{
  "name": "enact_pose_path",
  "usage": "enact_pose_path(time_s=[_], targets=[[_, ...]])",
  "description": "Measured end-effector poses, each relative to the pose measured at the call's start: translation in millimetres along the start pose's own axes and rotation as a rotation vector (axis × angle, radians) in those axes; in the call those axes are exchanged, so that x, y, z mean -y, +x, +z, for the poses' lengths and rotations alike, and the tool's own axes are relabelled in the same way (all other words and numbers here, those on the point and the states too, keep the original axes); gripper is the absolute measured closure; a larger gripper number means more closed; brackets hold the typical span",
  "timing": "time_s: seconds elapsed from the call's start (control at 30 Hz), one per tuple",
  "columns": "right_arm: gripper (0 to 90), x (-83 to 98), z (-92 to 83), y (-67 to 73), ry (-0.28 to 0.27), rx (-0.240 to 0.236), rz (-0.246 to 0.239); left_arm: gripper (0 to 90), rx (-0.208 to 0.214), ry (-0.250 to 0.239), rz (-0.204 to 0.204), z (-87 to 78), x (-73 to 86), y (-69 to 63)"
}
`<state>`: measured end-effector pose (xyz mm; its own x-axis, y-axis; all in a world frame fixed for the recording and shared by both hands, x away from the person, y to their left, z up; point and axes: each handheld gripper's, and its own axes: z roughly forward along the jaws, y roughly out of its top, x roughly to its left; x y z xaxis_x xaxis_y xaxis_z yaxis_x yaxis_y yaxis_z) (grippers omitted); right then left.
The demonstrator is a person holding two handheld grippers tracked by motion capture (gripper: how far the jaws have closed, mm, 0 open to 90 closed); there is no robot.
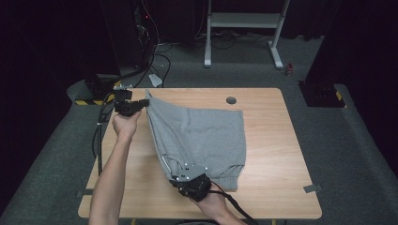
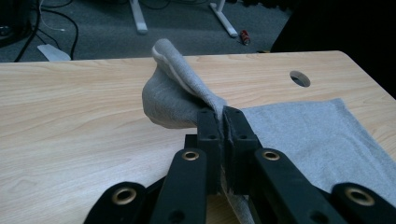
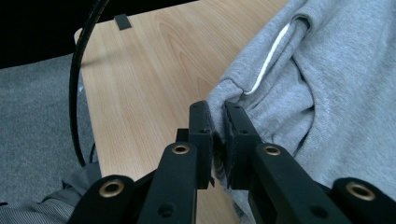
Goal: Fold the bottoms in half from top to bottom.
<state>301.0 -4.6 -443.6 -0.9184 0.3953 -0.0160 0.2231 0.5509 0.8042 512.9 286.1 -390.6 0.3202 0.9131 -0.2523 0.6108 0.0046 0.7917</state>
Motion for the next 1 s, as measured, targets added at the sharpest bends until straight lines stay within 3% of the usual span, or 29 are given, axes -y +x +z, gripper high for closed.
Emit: enact_pose_path(time_s=[0.27,0.47,0.77,0.87,1.0], targets=[[83.4,-14.5,0.8,3.8,-0.029,-0.032,-0.004,86.5,-0.021,-0.023,-0.020,-17.0,-3.7,8.5],[83.3,-14.0,0.8,6.0,-0.049,-0.038,0.006,86.4,-0.022,-0.027,0.008,-24.3,-8.5,4.9],[83.3,-1.1,-12.4,-2.5,-0.056,0.011,0.030,86.4,0.026,-0.045,0.027,-1.1,-13.9,-18.7],[83.3,1.6,-17.4,-4.2,-0.059,0.028,0.035,86.4,0.025,-0.026,0.071,9.4,-17.4,-30.2],[83.3,7.2,-20.9,-6.6,-0.063,0.039,0.047,86.4,0.048,-0.025,0.088,17.7,-20.7,-41.2]])
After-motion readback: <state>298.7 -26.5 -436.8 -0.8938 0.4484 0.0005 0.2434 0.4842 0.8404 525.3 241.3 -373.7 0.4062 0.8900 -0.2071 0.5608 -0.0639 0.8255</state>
